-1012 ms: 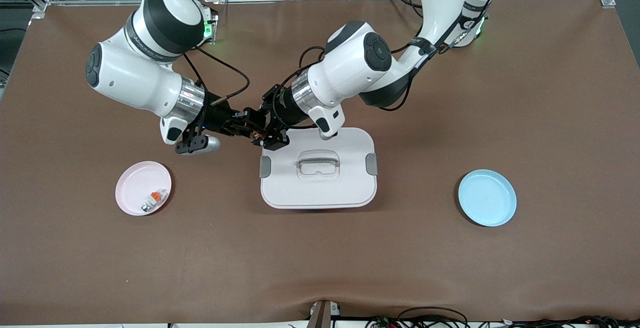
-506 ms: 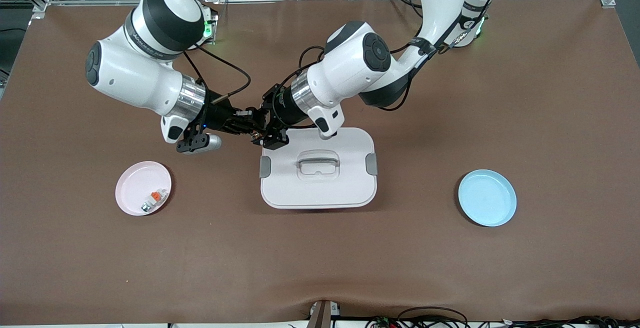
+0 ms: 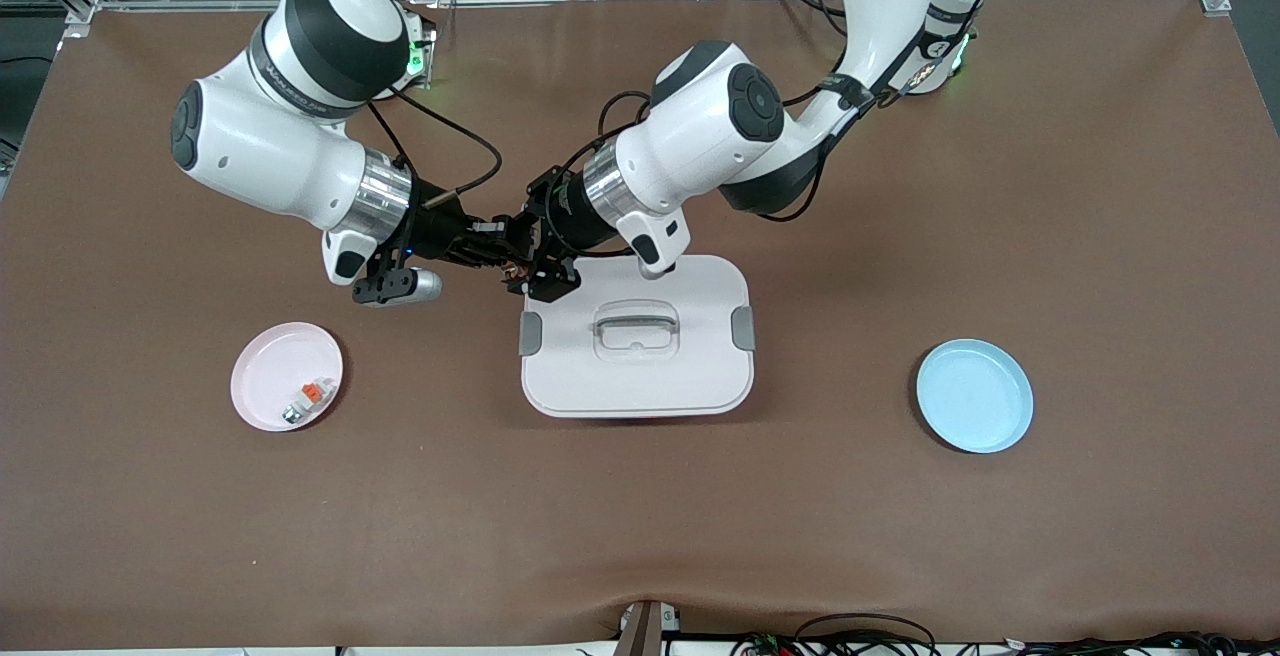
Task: Transfer orange switch to right arm and place
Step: 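Carry the switch to the white plate with the right gripper while the left gripper withdraws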
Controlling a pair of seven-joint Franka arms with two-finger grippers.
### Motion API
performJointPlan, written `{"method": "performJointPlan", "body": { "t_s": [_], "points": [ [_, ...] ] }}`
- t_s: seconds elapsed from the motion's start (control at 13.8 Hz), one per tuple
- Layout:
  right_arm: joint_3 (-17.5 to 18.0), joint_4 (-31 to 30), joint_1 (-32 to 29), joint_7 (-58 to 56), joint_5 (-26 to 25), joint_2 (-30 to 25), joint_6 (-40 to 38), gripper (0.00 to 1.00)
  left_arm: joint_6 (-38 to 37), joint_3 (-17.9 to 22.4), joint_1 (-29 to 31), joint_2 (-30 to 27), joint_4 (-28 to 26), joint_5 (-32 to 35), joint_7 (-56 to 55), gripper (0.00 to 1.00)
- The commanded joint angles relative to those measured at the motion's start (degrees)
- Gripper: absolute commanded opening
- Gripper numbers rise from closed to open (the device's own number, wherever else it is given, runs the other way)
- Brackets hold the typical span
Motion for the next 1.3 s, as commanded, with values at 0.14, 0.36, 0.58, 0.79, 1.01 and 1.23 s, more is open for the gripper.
{"method": "performJointPlan", "body": {
  "t_s": [0.14,0.36,0.58,0.79,1.01,1.23],
  "points": [
    [-0.57,1.15,0.65,0.58,0.11,0.38,-0.6,0.0,-3.92,0.98,0.42,-1.75,-0.39,1.22,-0.48,1.0],
    [-0.84,1.15,-0.67,-6.52,-2.44,0.46,-2.79,0.0,-5.16,1.07,2.44,-3.33,-0.48,1.3,0.83,1.0],
    [-0.84,1.5,-2.95,-13.98,-10.32,0.46,-5.25,0.0,-6.3,1.16,4.11,-4.3,-0.48,3.57,3.29,1.0],
    [-0.92,3.87,-6.02,-30.65,-18.68,1.33,-9.81,0.0,-10.07,0.98,5.87,-6.32,-0.48,10.69,9.51,1.0],
    [-0.92,3.79,-11.47,-46.56,-21.33,2.22,-11.14,0.0,-18.06,1.07,8.41,-8.07,-0.48,13.08,20.49,1.0],
    [-0.92,3.61,-16.22,-62.92,-27.3,3.8,-11.23,0.0,-21.94,1.07,12.8,-10.01,-0.65,13.35,31.91,1.0]
  ]
}}
